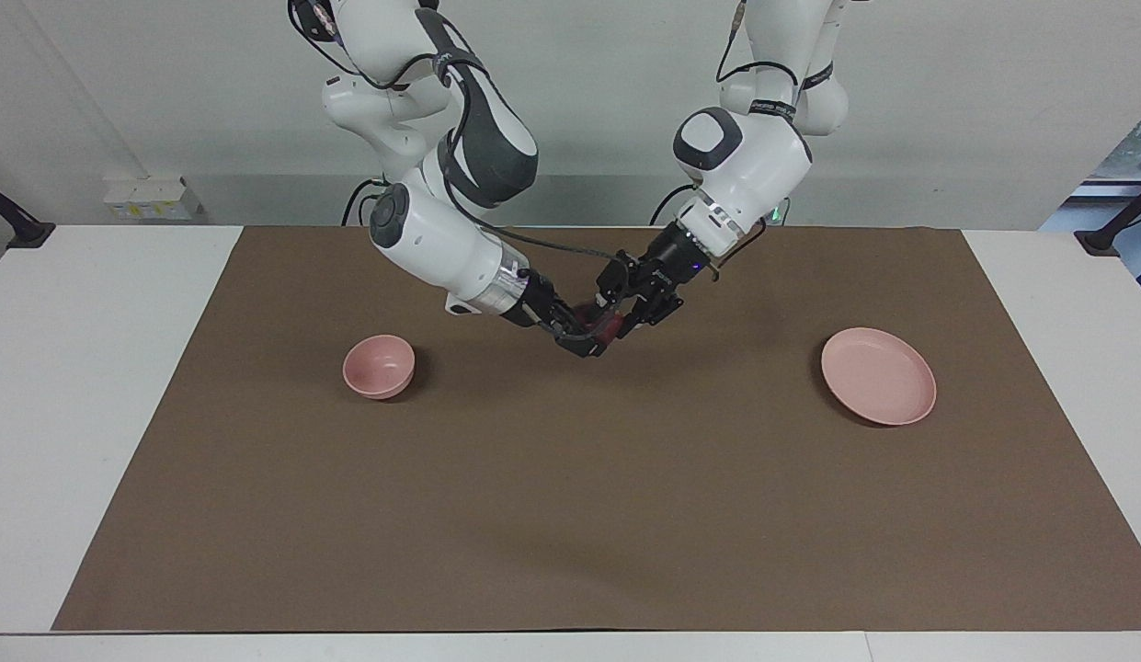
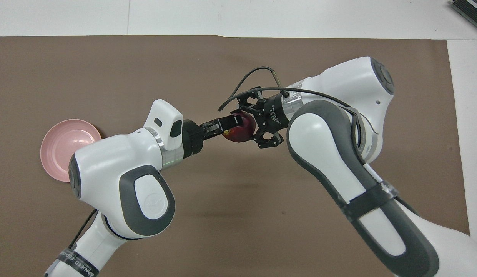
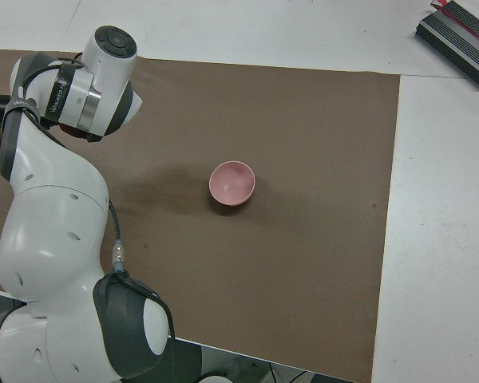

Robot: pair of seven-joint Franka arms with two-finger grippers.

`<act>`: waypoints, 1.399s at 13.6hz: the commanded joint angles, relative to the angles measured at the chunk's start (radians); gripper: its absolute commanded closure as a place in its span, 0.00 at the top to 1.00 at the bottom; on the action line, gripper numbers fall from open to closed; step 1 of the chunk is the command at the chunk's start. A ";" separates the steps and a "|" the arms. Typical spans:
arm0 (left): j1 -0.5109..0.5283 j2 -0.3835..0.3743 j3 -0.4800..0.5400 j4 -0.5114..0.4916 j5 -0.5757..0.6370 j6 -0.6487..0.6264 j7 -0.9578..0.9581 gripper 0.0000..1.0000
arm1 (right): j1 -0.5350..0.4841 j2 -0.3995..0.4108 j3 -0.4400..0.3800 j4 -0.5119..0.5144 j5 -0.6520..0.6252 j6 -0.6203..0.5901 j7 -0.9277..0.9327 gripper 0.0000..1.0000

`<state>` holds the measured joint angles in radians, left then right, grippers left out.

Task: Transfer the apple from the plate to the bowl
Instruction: 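Close the right gripper on the apple held by the left gripper, then open the left gripper and pull back while the right gripper withdraws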

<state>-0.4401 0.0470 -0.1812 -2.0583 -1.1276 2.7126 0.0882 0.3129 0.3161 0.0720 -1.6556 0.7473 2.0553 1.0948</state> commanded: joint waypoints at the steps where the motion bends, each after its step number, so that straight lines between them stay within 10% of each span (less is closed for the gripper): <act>1: -0.019 0.010 0.014 0.026 -0.023 0.016 -0.011 0.20 | -0.015 0.009 0.008 0.010 0.029 -0.018 -0.026 0.22; 2: -0.012 0.007 0.016 0.026 -0.021 0.015 -0.013 0.27 | -0.015 0.009 0.006 0.010 0.029 -0.018 -0.024 0.22; 4: -0.005 -0.007 0.022 0.027 -0.011 0.007 -0.007 1.00 | -0.021 0.009 0.006 0.010 0.017 -0.018 -0.032 0.24; 10: 0.055 -0.033 0.026 0.010 0.052 -0.002 0.004 1.00 | -0.070 -0.014 -0.004 0.010 -0.104 -0.078 -0.104 0.25; 19: 0.330 0.025 0.026 0.401 1.023 -0.801 -0.005 1.00 | -0.287 -0.074 -0.006 -0.061 -0.497 -0.181 -0.675 0.27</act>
<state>-0.1231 0.0456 -0.1466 -1.7647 -0.2432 2.0277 0.0879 0.0452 0.2832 0.0556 -1.6592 0.3295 1.8748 0.5227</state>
